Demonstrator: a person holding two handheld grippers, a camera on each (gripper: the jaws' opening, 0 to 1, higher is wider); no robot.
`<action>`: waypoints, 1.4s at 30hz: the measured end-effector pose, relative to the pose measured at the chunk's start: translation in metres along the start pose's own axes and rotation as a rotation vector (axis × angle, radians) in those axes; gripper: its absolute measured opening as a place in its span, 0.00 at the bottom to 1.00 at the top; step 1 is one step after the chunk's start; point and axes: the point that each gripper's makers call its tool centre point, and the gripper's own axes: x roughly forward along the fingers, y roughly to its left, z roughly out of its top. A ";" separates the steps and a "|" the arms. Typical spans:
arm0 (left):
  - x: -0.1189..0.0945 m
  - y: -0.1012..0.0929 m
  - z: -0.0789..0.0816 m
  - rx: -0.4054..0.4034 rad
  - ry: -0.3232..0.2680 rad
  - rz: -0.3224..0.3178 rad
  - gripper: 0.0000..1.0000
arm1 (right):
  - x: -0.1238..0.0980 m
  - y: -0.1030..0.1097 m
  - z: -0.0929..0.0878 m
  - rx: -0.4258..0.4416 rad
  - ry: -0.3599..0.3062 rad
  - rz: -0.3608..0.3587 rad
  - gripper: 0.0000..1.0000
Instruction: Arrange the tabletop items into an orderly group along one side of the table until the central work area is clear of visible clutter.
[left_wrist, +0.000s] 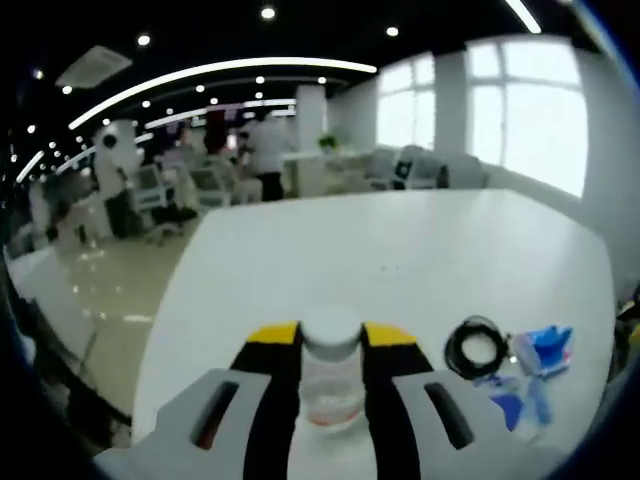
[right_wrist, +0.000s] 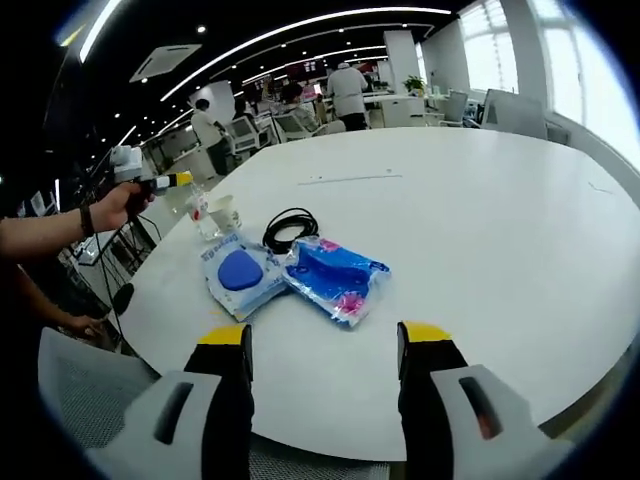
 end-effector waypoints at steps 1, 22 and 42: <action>0.000 0.000 0.000 -0.001 -0.002 -0.005 0.20 | 0.000 0.001 0.000 0.001 0.000 0.004 0.58; -0.055 -0.038 -0.013 -0.038 0.004 -0.006 0.49 | 0.011 0.015 -0.006 0.001 -0.001 0.062 0.58; -0.114 -0.099 -0.046 -0.060 0.049 -0.018 0.55 | 0.014 0.030 -0.010 -0.011 0.012 0.129 0.58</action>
